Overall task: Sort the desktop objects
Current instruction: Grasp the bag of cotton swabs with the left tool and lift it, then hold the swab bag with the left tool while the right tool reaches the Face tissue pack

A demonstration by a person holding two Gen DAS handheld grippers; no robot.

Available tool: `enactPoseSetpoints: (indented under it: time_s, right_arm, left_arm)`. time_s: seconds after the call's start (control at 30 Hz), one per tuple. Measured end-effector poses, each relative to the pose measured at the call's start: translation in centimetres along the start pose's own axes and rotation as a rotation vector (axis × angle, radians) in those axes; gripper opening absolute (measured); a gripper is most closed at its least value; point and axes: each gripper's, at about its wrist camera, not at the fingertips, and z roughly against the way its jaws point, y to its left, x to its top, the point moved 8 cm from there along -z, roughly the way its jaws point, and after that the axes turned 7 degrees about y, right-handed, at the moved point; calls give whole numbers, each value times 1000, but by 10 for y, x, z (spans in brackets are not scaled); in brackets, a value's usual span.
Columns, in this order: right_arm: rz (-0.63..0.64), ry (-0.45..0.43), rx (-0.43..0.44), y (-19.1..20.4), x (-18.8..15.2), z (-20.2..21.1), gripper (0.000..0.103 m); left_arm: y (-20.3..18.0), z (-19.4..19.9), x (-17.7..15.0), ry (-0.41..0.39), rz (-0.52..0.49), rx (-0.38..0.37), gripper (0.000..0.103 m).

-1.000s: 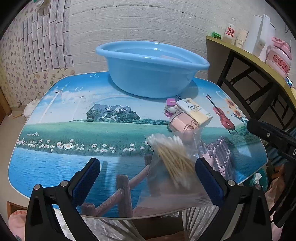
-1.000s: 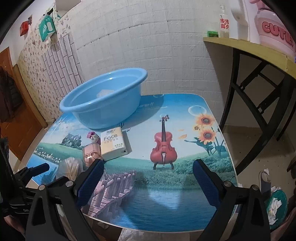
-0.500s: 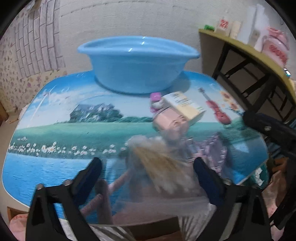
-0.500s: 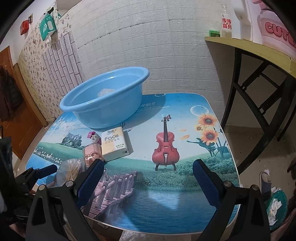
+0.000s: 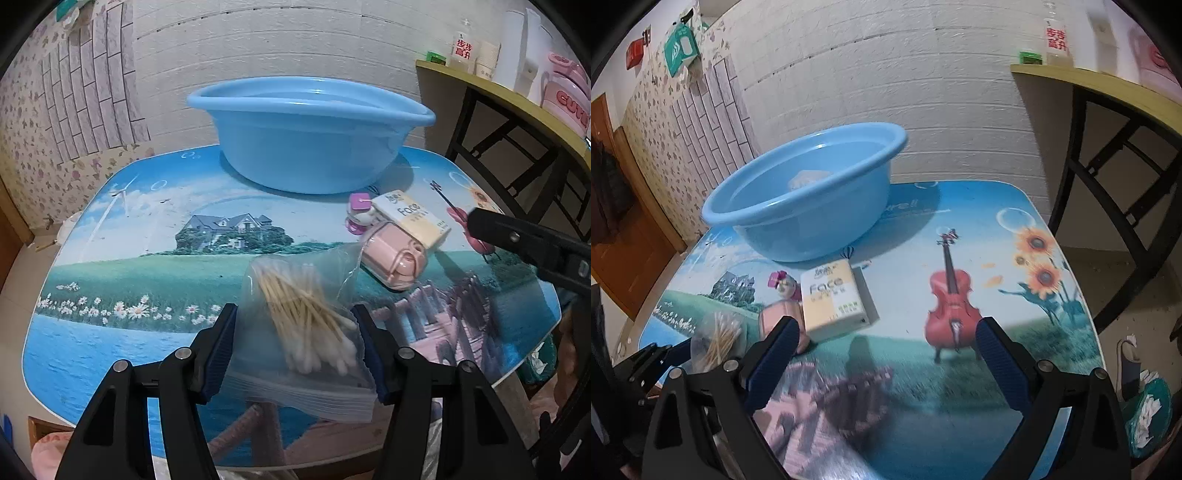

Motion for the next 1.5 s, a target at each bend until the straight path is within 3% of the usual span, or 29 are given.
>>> enactPoseSetpoints:
  time_s: [0.33,0.87,0.9,1.03,1.07,1.2,1.5]
  right_arm:
    - [60,58,-13,16,10,-35,97]
    - [43,97,-1,18,10,-63,97]
    - [42,96,4,18,10,-63,95]
    - [74,93,73,28,14,-61,52]
    - [74,98,91,30,14,-61,49]
    - [96,82,56,27,12,-58,49]
    - [-8,76,4,-8,8,-43,49]
  left_arm:
    - [32,-5,11,-8,71,18,60]
    - [48,-8,17,-18,104,14,60]
    - [48,-8,17,-19,102,16,60]
    - [46,-7,16,-19,97,22,60]
    - [46,-7,16,-19,97,22,60]
    - [46,-7,16,-20,90,27,61]
    - [48,-6,15,-29,97,36,61]
